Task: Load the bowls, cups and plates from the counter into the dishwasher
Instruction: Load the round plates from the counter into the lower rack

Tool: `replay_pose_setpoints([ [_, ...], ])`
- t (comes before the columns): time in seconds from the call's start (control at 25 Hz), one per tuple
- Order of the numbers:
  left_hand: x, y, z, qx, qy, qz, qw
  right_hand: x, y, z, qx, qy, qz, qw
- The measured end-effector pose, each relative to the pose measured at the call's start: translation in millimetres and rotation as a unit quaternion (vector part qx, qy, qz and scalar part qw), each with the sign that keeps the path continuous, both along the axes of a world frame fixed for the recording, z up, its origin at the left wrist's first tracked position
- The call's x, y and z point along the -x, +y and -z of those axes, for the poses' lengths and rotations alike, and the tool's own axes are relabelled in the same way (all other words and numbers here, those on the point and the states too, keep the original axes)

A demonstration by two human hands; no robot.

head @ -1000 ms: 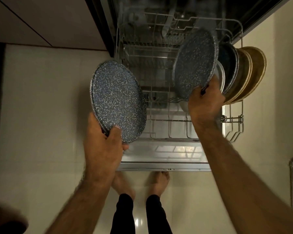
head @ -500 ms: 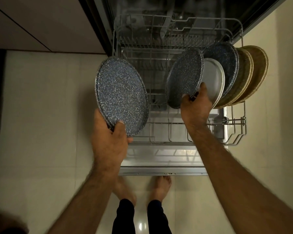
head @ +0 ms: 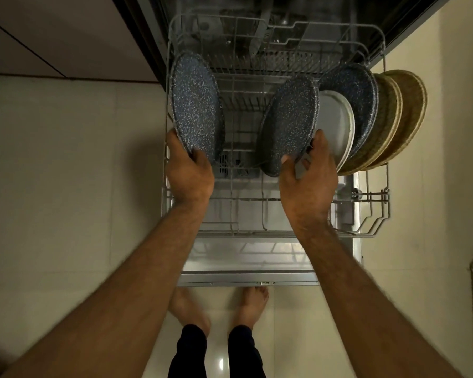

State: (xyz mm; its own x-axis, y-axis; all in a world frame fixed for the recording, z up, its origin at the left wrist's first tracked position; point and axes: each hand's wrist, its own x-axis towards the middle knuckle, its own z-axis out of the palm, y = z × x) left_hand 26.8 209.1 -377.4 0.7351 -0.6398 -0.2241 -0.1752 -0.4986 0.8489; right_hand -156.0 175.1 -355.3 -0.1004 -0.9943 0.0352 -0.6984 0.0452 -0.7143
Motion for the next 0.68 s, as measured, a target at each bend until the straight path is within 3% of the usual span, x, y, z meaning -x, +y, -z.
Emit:
replay_pose_setpoints([
  [0.16, 13.3, -5.9, 8.8, -0.06, -0.054, 0.018, 0.997, 8.3, 15.3, -3.0, 0.005, 0.006, -0.01, 1.0],
  [0.28, 18.2, -8.5, 15.4, -0.077, -0.028, 0.027, 0.996, 13.3, 23.9, 0.1, -0.024, -0.007, -0.022, 0.999],
  [0.44, 17.4, -0.4, 15.9, -0.08, -0.004, 0.037, 0.996, 18.3, 33.9, 1.1, -0.026, 0.009, -0.039, 0.999],
  [0.68, 24.0, 18.7, 13.0, -0.019, -0.078, 0.033, 0.996, 24.4, 45.7, -3.7, -0.035, 0.035, -0.068, 0.996],
])
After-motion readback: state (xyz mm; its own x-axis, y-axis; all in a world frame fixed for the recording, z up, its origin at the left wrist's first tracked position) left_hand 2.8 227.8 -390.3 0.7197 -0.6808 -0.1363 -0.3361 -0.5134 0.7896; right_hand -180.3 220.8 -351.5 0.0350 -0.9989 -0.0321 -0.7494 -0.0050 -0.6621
